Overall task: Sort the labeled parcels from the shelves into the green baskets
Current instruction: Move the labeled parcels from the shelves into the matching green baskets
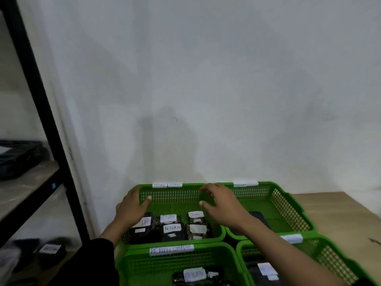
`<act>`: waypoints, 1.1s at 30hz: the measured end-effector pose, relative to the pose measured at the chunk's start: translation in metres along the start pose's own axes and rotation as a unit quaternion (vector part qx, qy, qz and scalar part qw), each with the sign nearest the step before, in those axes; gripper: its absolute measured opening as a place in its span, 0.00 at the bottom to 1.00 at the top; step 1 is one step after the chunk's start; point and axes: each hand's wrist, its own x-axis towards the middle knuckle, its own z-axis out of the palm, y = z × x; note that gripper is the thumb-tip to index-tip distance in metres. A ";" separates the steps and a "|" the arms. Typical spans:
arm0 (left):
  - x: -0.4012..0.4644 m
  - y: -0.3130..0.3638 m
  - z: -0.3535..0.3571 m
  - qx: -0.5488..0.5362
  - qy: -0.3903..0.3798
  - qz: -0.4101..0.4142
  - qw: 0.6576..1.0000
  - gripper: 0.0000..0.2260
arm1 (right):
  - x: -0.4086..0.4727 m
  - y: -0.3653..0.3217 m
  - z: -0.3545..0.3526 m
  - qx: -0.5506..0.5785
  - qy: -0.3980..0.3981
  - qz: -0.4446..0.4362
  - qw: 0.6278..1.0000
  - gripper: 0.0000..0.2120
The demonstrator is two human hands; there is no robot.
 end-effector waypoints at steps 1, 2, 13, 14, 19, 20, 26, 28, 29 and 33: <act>-0.007 0.008 -0.008 -0.017 0.003 0.016 1.000 0.26 | -0.009 -0.004 -0.007 0.002 0.011 -0.005 1.000 0.20; -0.018 0.017 -0.017 -0.028 0.007 0.030 0.999 0.27 | -0.020 -0.010 -0.015 0.004 0.025 -0.012 1.000 0.19; -0.206 0.033 -0.086 -0.089 0.067 0.076 0.991 0.25 | -0.161 -0.085 -0.039 0.053 0.070 -0.082 0.993 0.16; -0.225 0.028 -0.089 -0.091 0.064 0.068 0.991 0.25 | -0.176 -0.093 -0.036 0.054 0.067 -0.086 0.993 0.16; -0.300 0.002 -0.118 -0.087 0.050 0.052 0.994 0.26 | -0.235 -0.131 -0.024 0.056 0.054 -0.098 0.992 0.16; -0.313 -0.003 -0.125 -0.088 0.051 0.050 0.994 0.26 | -0.245 -0.139 -0.022 0.059 0.054 -0.097 0.992 0.16; -0.369 -0.042 -0.169 -0.100 0.056 0.035 0.993 0.25 | -0.281 -0.197 -0.009 0.071 0.051 -0.110 0.990 0.14; -0.385 -0.064 -0.188 -0.099 0.054 0.027 0.993 0.24 | -0.286 -0.223 0.001 0.077 0.055 -0.114 0.989 0.13; -0.392 -0.077 -0.198 -0.103 0.050 0.020 0.993 0.24 | -0.287 -0.237 0.008 0.079 0.055 -0.115 0.989 0.13; -0.423 -0.132 -0.244 -0.091 0.050 0.011 0.994 0.21 | -0.289 -0.303 0.042 0.091 0.069 -0.122 0.986 0.13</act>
